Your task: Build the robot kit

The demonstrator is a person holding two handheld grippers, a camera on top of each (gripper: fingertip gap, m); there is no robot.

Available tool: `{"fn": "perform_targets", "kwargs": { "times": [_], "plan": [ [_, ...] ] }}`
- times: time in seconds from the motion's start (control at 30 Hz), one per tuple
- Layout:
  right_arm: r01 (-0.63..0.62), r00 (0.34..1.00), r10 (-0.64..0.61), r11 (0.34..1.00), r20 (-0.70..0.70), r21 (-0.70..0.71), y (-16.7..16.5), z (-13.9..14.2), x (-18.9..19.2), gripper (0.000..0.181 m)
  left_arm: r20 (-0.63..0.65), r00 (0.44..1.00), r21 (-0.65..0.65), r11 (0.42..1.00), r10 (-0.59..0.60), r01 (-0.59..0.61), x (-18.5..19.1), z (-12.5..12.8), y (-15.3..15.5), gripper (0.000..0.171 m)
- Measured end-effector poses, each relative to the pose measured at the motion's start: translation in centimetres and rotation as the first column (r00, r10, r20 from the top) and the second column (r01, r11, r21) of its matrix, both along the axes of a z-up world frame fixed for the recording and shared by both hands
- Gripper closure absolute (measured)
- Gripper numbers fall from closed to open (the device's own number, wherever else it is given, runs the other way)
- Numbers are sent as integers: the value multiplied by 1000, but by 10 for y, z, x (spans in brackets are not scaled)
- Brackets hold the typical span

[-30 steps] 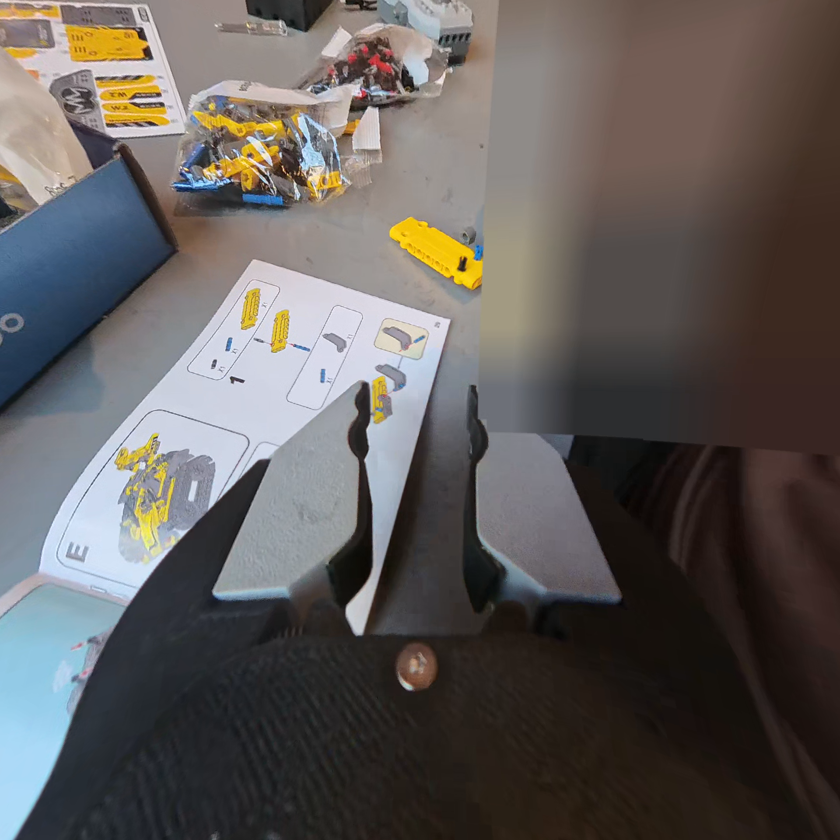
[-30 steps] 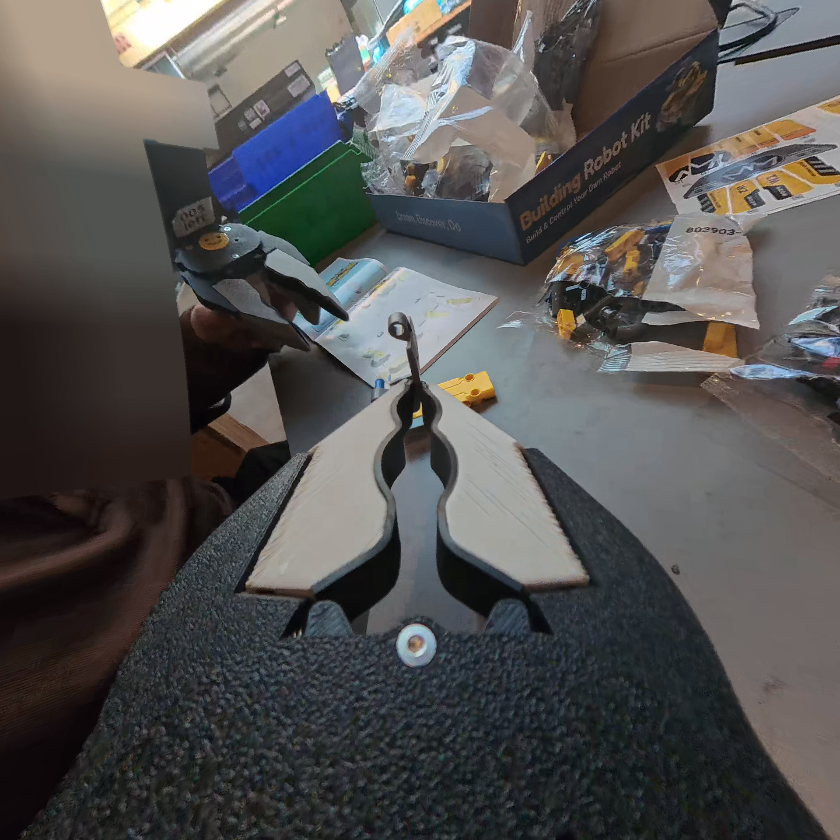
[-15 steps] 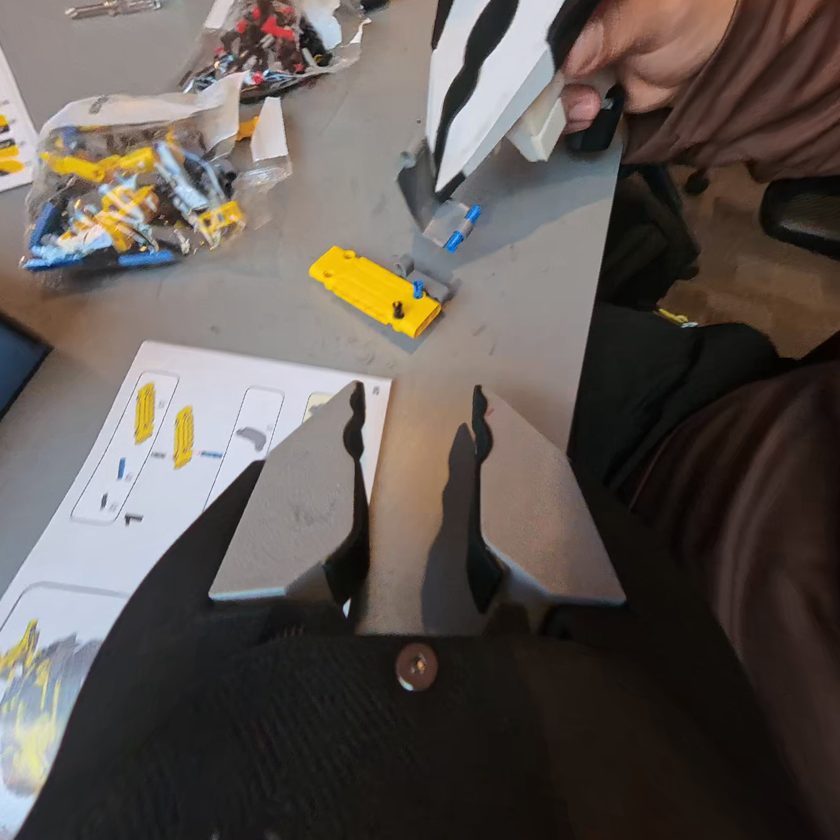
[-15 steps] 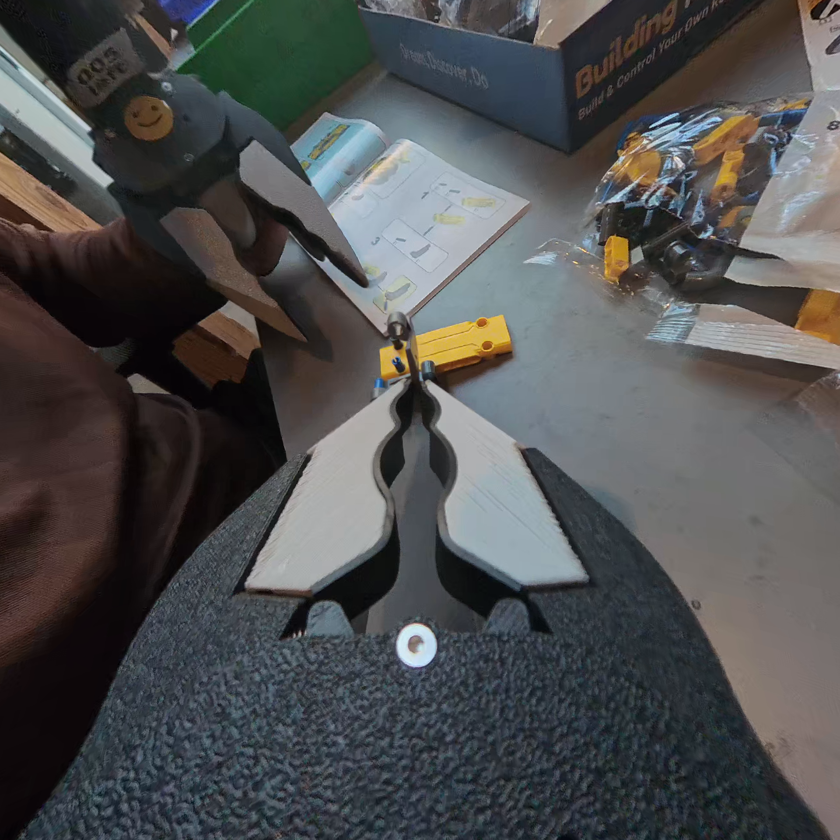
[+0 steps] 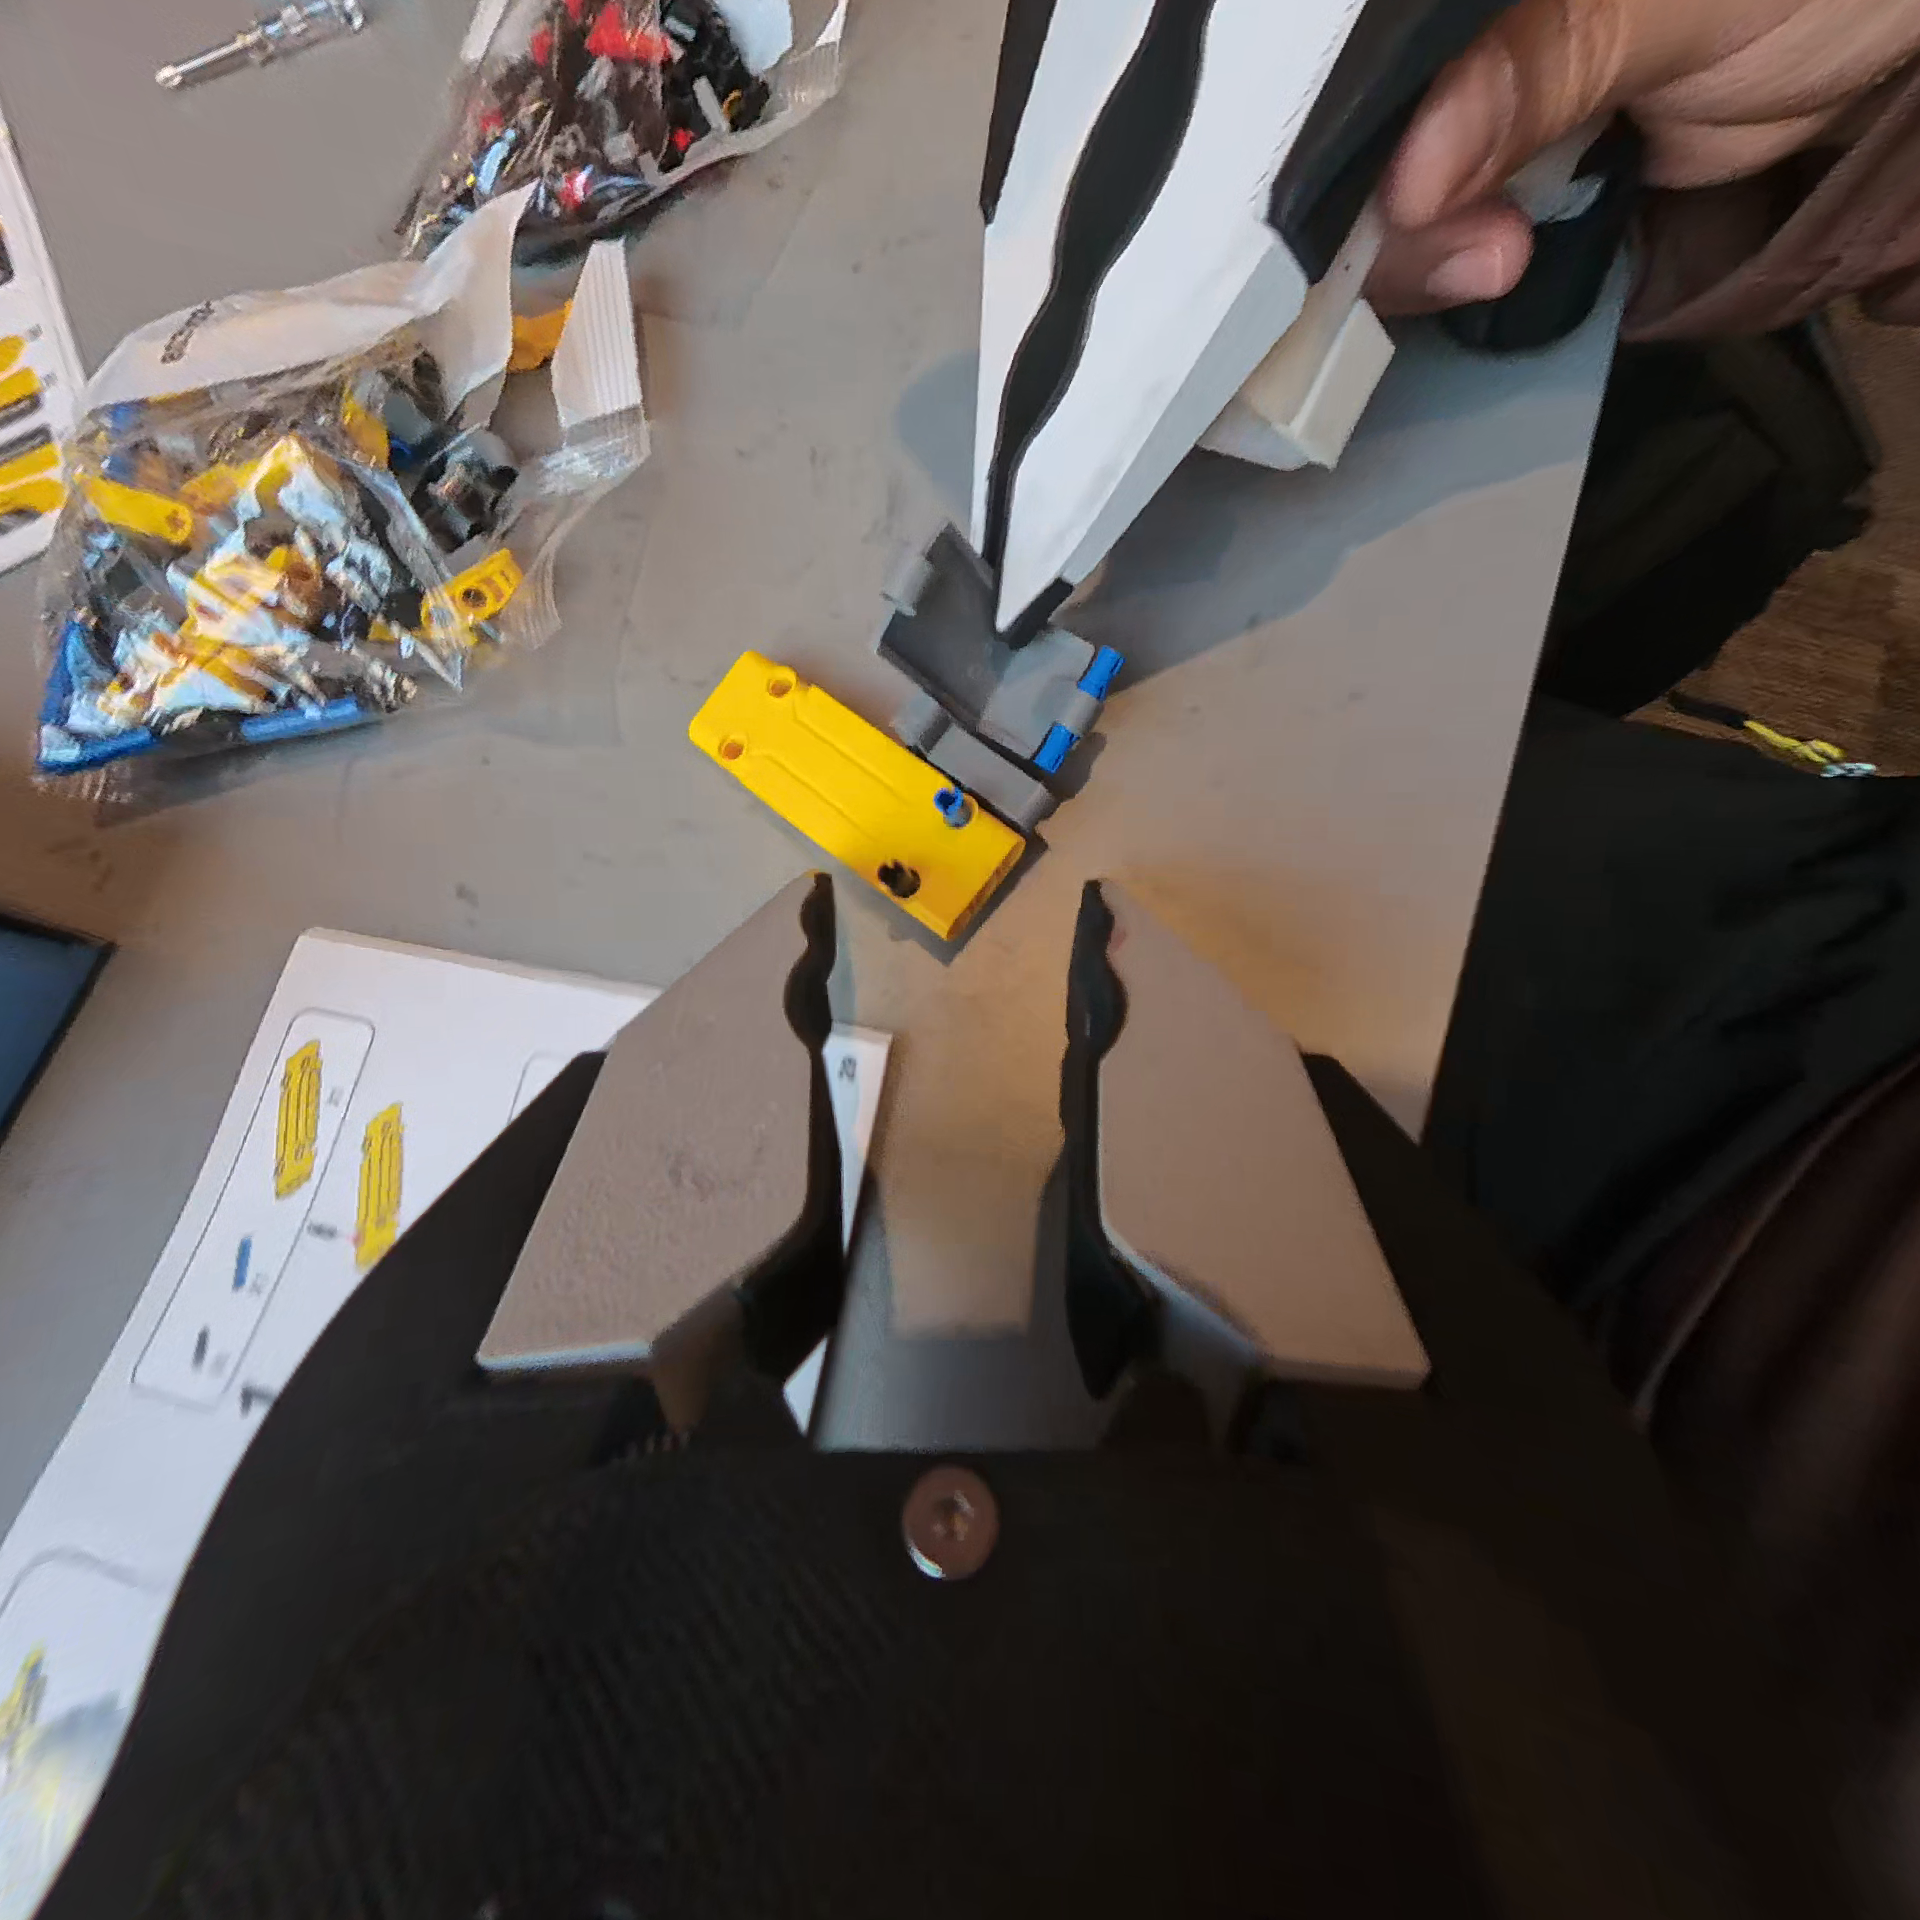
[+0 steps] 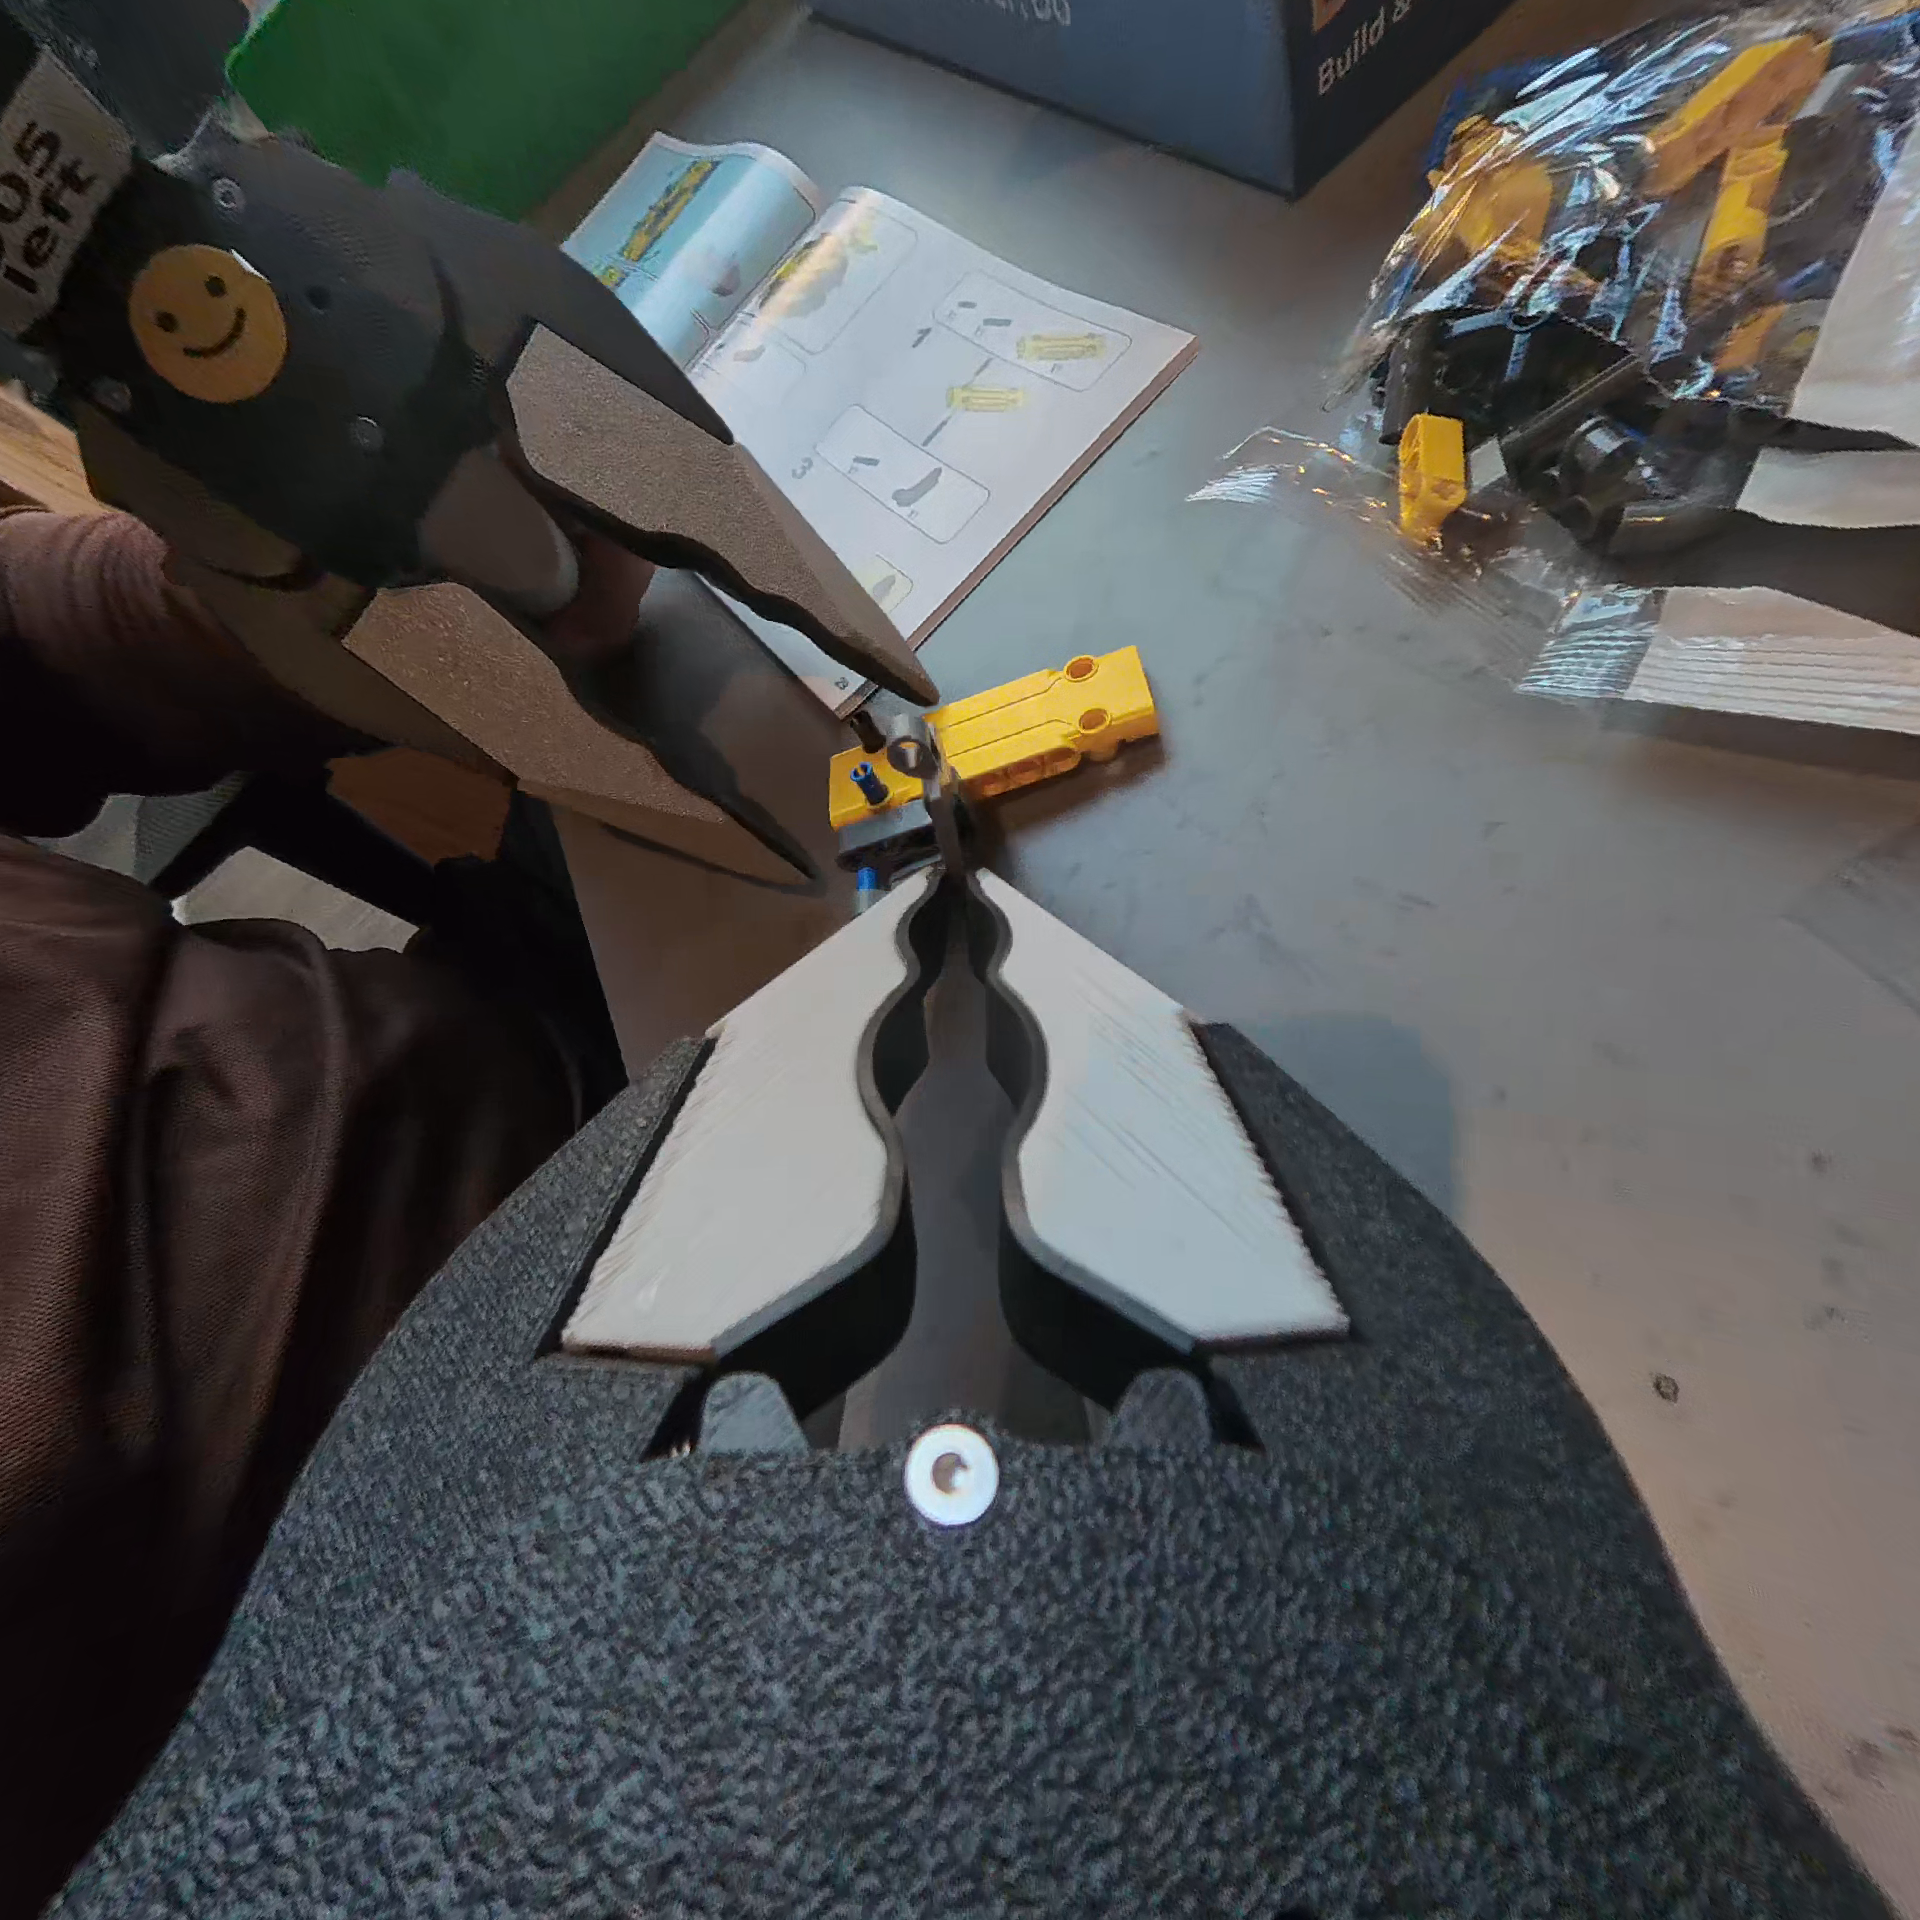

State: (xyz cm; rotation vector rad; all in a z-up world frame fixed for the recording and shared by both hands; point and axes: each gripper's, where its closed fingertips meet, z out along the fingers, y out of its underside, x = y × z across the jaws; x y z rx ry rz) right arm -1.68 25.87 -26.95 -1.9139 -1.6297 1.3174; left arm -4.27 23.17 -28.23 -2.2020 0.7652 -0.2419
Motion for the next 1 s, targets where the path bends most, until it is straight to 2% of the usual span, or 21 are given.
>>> {"fn": "perform_targets", "kwargs": {
  "times": [0.2,0.33,0.47,0.6,0.73,1.0],
  "plan": [
    [-39,998,39,999,40,2,-5,-7,-1,179,31,994,64,992,103,-105,-18,9,-37,130],
    [-54,997,53,998,59,16,-2,-10,0,179,89,988,111,985,123,-132,-26,18,-52,137],
    [-25,1000,25,999,9,25,8,-2,-1,179,112,984,92,984,140,-150,-33,14,-57,135],
    [-6,998,7,1000,-64,12,15,10,-3,179,102,984,84,984,145,-154,-35,8,-59,142],
    [7,999,-2,995,-52,98,22,7,-3,179,39,990,82,987,138,-141,-32,2,-59,142],
    [-20,995,38,984,-96,176,18,13,-7,179,73,990,38,991,122,-125,-20,0,-54,142]
  ]
}}
